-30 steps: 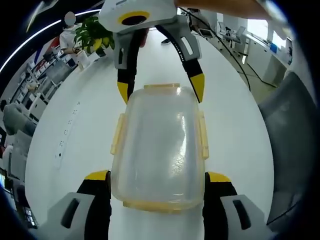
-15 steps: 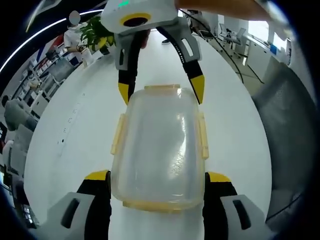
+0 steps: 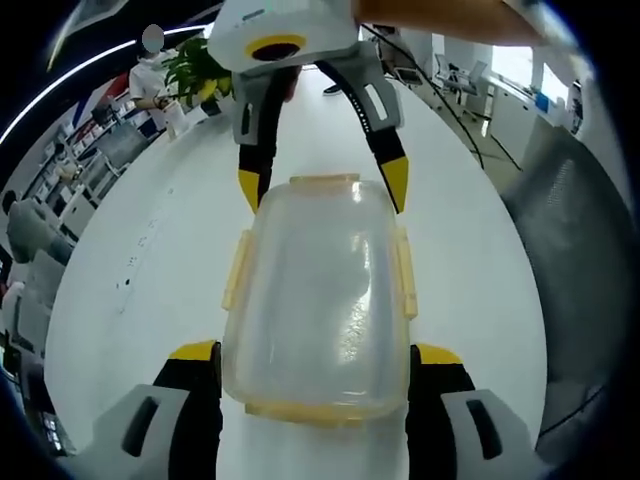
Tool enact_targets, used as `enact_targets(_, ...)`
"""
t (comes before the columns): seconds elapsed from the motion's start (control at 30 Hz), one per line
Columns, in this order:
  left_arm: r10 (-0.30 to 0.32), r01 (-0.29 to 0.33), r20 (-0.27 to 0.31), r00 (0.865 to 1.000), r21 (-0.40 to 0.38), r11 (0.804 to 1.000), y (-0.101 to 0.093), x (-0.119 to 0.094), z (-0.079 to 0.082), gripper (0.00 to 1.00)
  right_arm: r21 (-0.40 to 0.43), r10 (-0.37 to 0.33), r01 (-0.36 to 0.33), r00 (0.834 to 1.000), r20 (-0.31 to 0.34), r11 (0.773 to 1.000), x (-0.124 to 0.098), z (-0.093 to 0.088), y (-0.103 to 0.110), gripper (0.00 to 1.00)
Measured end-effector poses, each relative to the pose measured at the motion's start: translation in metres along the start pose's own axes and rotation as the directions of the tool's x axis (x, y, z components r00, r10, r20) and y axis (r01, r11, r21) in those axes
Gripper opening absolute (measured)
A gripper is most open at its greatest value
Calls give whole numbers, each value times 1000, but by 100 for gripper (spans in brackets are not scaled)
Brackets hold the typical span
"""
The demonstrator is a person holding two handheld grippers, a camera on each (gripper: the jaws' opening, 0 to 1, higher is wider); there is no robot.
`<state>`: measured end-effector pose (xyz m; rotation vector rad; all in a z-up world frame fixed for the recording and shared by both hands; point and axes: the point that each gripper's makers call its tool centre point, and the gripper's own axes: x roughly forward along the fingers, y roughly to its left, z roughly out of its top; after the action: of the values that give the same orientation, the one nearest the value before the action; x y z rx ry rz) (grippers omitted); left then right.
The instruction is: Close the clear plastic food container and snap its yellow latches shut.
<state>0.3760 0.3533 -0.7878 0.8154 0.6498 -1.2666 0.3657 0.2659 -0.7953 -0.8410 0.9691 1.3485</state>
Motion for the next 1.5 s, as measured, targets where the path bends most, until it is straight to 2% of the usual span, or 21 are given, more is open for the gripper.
enact_targets(0.37,-5,5,-3,1000,10,1000,28,3,1,73,7,-5,5,1000,15,1000,-3,4,-26,73)
enact_targets(0.53,-5,5,4,1000,5,1000,42,5,2,73,7,-9,9,1000,14,1000,-5,3,-47,73)
enact_targets(0.7,-5,5,8,1000,1,1000,54,8,4,73,5,-8,8,1000,13,1000,-7,3,-60,73)
enact_targets(0.97,-7,7,8,1000,6,1000,68,13,5,74,12,-17,17,1000,15,1000,-6,4,-70,74)
enact_targets(1.5,-5,5,1,1000,15,1000,82,16,8,74,19,-23,23,999,23,1000,-7,4,-80,75)
